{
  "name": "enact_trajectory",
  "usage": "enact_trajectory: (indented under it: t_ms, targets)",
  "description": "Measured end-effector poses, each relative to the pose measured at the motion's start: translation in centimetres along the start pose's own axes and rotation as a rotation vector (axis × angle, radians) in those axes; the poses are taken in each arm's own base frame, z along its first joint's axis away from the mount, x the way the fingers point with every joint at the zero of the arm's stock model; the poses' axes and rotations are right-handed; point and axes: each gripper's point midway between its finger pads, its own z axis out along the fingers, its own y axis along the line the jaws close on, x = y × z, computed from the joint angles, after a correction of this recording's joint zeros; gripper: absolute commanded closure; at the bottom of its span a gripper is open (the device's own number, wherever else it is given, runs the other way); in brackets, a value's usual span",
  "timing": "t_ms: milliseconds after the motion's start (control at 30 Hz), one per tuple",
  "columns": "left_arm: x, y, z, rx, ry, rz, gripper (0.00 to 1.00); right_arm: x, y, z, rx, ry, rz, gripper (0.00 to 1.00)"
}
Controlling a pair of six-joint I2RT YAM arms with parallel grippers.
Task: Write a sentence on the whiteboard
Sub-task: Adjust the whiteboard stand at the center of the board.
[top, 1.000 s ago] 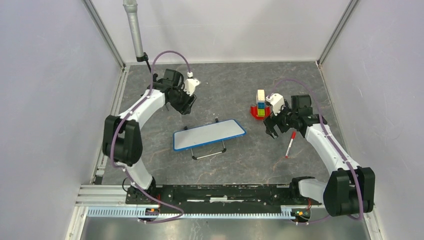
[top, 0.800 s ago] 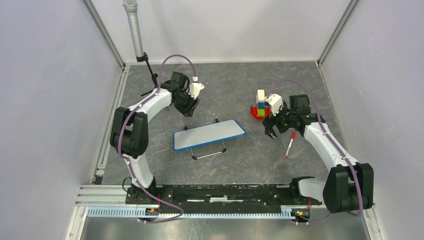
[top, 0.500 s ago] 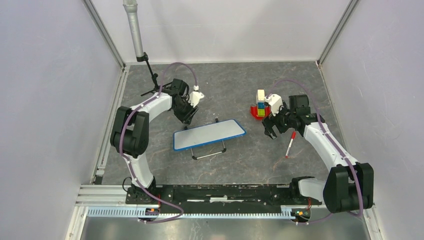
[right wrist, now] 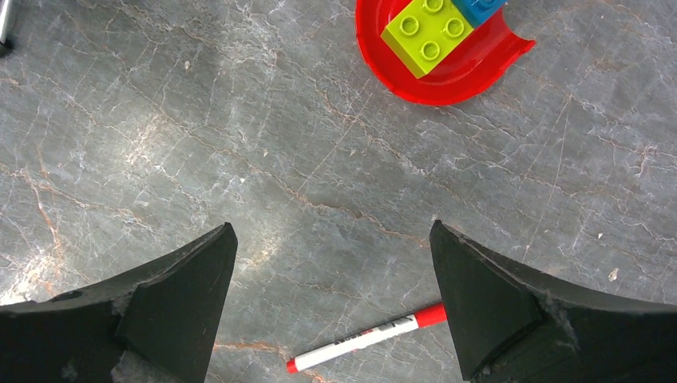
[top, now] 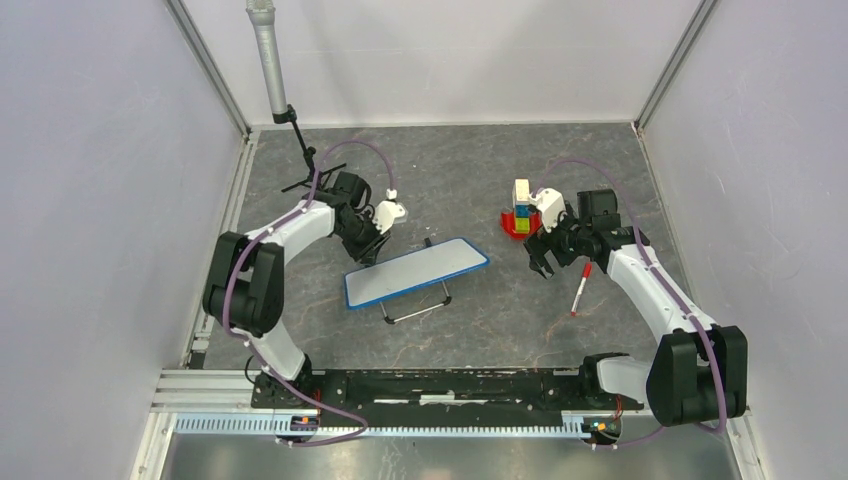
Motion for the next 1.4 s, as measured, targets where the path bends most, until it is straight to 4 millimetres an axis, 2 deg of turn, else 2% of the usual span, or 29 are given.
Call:
enact_trajectory:
  t_ms: [233,367,467,533,633,800,933,1033,1267,1400]
  targets:
    - [2.0,-2.9,-0.7,0.059,0.034,0.119,0.62,0.0,0.0,0.0,0.000,0.001,-0.006,0.03]
    - [2.6,-4.3,-0.9,0.118,0.059,0.194,0.58,0.1,-0.1,0.0,0.004,0.003,-0.009,0.03]
    - [2.7,-4.4,-1.1,0.129,0.070,0.252,0.50,0.1,-0.2,0.0,0.011,0.007,-0.013,0.03]
    - [2.4,-4.1,-1.6,0.133,0.067,0.284,0.39,0.2,-0.3,0.0,0.014,0.009,-0.016,0.03]
    - [0.7,-3.1,-2.7,0.159,0.011,0.378,0.31,0.2,-0.3,0.0,0.015,0.010,-0.018,0.02]
    - [-4.8,-0.3,-3.6,0.176,-0.139,0.585,0.26,0.1,-0.3,0.0,0.011,0.007,-0.019,0.03]
    - [-7.5,0.7,-2.3,0.210,-0.197,0.715,0.26,0.2,-0.2,-0.1,0.006,0.010,-0.017,0.03]
    - [-8.9,0.7,-0.6,0.244,-0.217,0.811,0.27,0.3,-0.1,-0.1,0.005,0.012,-0.016,0.03]
    - [-9.4,-1.6,3.5,0.348,-0.195,0.968,0.30,0.4,-0.1,-0.2,0.009,0.016,-0.015,0.03]
    - [-9.2,-2.7,5.3,0.389,-0.181,1.018,0.32,1.2,0.2,0.0,0.004,0.033,-0.010,0.03]
